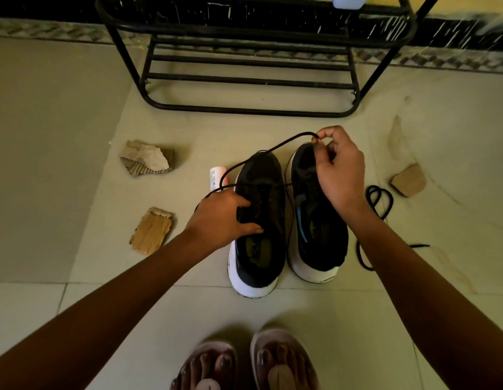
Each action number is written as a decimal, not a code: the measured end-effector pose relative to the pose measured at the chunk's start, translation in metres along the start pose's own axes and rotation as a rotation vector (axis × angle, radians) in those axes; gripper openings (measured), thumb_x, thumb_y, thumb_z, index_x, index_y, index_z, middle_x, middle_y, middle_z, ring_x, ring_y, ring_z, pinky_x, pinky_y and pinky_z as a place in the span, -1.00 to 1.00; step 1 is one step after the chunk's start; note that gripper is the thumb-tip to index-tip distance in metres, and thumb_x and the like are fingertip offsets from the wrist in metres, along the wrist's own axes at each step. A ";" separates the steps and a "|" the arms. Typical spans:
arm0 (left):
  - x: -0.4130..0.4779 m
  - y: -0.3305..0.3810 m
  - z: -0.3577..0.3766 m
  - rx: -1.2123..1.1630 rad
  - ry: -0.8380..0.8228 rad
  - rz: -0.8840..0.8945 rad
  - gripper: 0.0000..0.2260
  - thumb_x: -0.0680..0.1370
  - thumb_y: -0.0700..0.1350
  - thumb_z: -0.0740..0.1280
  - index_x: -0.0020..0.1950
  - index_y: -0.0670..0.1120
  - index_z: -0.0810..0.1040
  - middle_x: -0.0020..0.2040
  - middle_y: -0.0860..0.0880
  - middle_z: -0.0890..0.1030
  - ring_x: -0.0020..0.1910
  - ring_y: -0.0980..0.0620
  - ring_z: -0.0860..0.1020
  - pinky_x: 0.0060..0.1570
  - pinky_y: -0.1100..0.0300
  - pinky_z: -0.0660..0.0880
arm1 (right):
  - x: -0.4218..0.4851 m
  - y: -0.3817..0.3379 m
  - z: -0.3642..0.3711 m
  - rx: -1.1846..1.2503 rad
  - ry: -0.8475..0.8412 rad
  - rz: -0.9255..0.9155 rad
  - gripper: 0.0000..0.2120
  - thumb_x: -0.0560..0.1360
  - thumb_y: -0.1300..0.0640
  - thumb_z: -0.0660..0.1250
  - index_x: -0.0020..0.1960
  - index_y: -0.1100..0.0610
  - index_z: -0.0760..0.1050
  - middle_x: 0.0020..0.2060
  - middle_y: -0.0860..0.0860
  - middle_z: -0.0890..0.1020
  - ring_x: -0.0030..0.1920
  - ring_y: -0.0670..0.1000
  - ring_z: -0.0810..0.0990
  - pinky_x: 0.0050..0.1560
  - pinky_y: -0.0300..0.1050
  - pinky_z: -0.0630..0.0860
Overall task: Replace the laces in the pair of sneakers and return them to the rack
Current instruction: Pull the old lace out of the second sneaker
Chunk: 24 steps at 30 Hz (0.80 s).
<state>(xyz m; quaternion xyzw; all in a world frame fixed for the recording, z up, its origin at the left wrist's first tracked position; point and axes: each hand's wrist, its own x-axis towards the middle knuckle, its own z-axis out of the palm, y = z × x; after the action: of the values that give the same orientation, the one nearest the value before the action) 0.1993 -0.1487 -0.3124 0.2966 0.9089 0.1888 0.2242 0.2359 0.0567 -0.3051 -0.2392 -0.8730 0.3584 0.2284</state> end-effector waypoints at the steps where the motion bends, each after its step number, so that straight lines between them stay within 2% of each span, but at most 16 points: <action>1: 0.000 0.000 0.000 -0.001 -0.002 0.002 -0.54 0.39 0.17 0.44 0.21 -0.01 0.57 0.16 0.00 0.57 0.05 0.03 0.54 -0.05 0.25 0.36 | 0.000 0.000 -0.002 -0.102 0.028 -0.084 -0.87 0.56 0.14 0.23 0.07 0.09 0.51 -0.44 -0.11 0.45 -0.46 -0.09 0.37 -0.42 -0.20 0.28; 4: -0.001 0.000 0.000 0.002 -0.005 0.003 -0.53 0.39 0.17 0.44 0.22 -0.02 0.57 0.16 0.00 0.57 0.04 0.04 0.54 -0.04 0.26 0.35 | 0.005 0.002 -0.011 -0.394 0.165 -0.306 -0.82 0.56 0.09 0.24 0.05 0.09 0.59 -0.29 0.01 0.62 -0.40 -0.01 0.51 -0.35 -0.26 0.26; 7: 0.002 -0.004 0.003 0.000 -0.001 -0.005 -0.53 0.37 0.20 0.44 0.19 0.00 0.58 0.15 0.01 0.58 0.03 0.04 0.55 -0.01 0.21 0.41 | 0.016 0.006 -0.027 -0.549 0.274 -0.353 -0.81 0.53 0.06 0.28 0.04 0.08 0.63 -0.23 0.07 0.62 -0.34 0.10 0.56 -0.35 -0.23 0.26; 8: 0.003 -0.005 0.002 0.000 -0.003 -0.004 -0.52 0.36 0.22 0.44 0.19 0.01 0.58 0.14 0.02 0.58 0.03 0.05 0.55 -0.01 0.20 0.43 | 0.020 0.007 -0.031 -0.573 0.222 -0.306 -0.79 0.52 0.06 0.29 0.06 0.07 0.63 -0.16 0.09 0.61 -0.24 0.13 0.57 -0.32 -0.17 0.32; 10: 0.004 -0.006 0.001 -0.012 -0.014 -0.001 -0.51 0.36 0.25 0.42 0.19 0.02 0.58 0.14 0.06 0.59 0.01 0.08 0.55 -0.05 0.23 0.41 | 0.022 0.008 -0.032 -0.613 -0.017 -0.148 -0.74 0.49 0.05 0.32 0.16 0.04 0.58 0.08 0.12 0.52 0.10 0.19 0.48 0.00 0.02 0.40; 11: 0.005 -0.006 -0.001 -0.023 -0.013 -0.008 -0.52 0.37 0.26 0.39 0.18 0.02 0.59 0.12 0.08 0.59 -0.01 0.10 0.54 -0.10 0.27 0.39 | 0.018 0.007 -0.030 -0.635 -0.127 -0.100 -0.69 0.48 0.05 0.35 0.21 0.02 0.55 0.21 0.12 0.44 0.24 0.19 0.38 0.17 0.08 0.35; 13: 0.007 -0.007 -0.004 -0.044 0.039 -0.013 -0.61 0.44 0.26 0.31 0.12 0.05 0.62 0.05 0.10 0.61 -0.09 0.14 0.52 -0.19 0.29 0.38 | 0.004 0.002 -0.023 -0.607 -0.242 -0.126 -0.63 0.46 0.04 0.39 0.25 0.00 0.52 0.32 0.11 0.34 0.34 0.18 0.28 0.32 0.11 0.28; 15: 0.013 -0.010 -0.004 -0.045 0.151 0.019 -0.71 0.51 0.17 0.27 0.07 0.05 0.64 0.03 0.07 0.64 -0.13 0.09 0.57 -0.15 0.18 0.46 | -0.012 -0.004 -0.013 -0.440 -0.360 -0.167 -0.66 0.46 0.01 0.39 0.22 0.01 0.54 0.21 0.08 0.45 0.21 0.10 0.43 0.23 0.03 0.42; 17: 0.019 -0.016 -0.003 -0.011 0.253 0.059 -0.78 0.56 0.04 0.27 0.12 0.02 0.63 0.06 -0.01 0.62 -0.06 -0.02 0.60 -0.09 0.12 0.49 | -0.028 -0.012 -0.004 -0.250 -0.598 -0.105 -0.61 0.44 -0.10 0.39 0.21 0.04 0.55 0.01 0.03 0.58 -0.05 -0.04 0.55 0.01 -0.10 0.52; 19: 0.027 -0.020 -0.001 0.039 0.299 0.088 -0.76 0.56 -0.06 0.27 0.20 0.00 0.59 0.14 -0.03 0.59 0.02 -0.07 0.58 -0.06 0.12 0.46 | -0.039 -0.020 0.001 -0.220 -0.781 -0.085 -0.48 0.38 -0.20 0.41 0.24 0.06 0.53 -0.13 -0.02 0.62 -0.18 -0.10 0.56 -0.16 -0.22 0.49; 21: 0.035 -0.020 0.000 0.104 0.295 0.114 -0.73 0.58 -0.08 0.24 0.26 0.00 0.54 0.20 -0.04 0.54 0.07 -0.09 0.56 -0.04 0.11 0.45 | -0.044 -0.023 0.002 -0.326 -0.829 -0.157 -0.42 0.33 -0.22 0.44 0.24 0.06 0.50 -0.14 -0.03 0.59 -0.16 -0.07 0.55 -0.19 -0.21 0.45; 24: 0.044 -0.021 0.003 0.250 0.225 0.130 -0.73 0.60 -0.05 0.19 0.27 0.02 0.52 0.19 -0.05 0.51 0.12 -0.10 0.52 -0.03 0.07 0.47 | -0.047 -0.025 0.003 -0.416 -0.811 -0.226 -0.48 0.38 -0.10 0.43 0.27 0.08 0.46 -0.13 -0.04 0.50 -0.08 -0.01 0.53 -0.16 -0.18 0.39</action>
<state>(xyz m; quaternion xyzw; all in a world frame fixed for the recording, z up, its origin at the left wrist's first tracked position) 0.1598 -0.1365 -0.3374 0.3574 0.9236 0.1203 0.0698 0.2648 0.0116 -0.2997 -0.0241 -0.9657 0.2130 -0.1463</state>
